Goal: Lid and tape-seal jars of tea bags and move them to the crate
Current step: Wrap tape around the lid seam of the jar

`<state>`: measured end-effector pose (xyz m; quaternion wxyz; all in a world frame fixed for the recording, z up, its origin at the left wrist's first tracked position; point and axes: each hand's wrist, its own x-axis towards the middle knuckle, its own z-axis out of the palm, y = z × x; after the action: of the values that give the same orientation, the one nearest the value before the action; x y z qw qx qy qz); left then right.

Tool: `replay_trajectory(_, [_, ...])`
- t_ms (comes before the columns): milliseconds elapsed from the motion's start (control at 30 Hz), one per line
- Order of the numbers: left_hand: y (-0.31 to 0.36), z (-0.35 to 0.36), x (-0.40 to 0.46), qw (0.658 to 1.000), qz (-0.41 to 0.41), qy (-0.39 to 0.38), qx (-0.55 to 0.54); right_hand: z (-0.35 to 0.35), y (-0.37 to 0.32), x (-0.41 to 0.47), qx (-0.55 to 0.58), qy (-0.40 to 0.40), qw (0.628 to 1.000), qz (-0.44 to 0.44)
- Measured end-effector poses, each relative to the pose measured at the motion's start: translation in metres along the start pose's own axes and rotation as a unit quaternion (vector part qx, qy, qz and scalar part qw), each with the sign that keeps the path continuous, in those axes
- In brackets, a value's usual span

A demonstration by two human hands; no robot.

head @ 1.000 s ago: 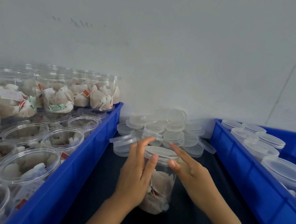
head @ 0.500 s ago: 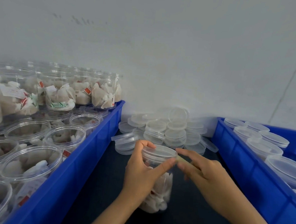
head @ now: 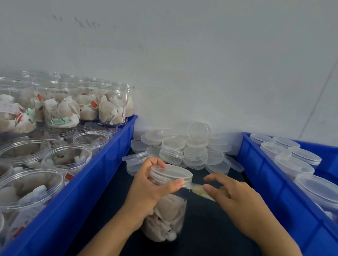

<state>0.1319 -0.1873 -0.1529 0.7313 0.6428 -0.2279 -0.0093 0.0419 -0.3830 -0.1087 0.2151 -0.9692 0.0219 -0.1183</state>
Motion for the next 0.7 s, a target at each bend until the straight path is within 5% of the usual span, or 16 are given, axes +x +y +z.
replay_trajectory(300, [-0.004, -0.011, 0.005, 0.996, -0.043, -0.059, -0.058, 0.009, -0.012, -0.006, -0.058, 0.075, 0.99, -0.102])
replay_trajectory(700, [-0.009, -0.014, 0.0, 0.988, -0.057, -0.123, -0.071, 0.02, -0.013, -0.006, -0.069, 0.087, 0.987, -0.118])
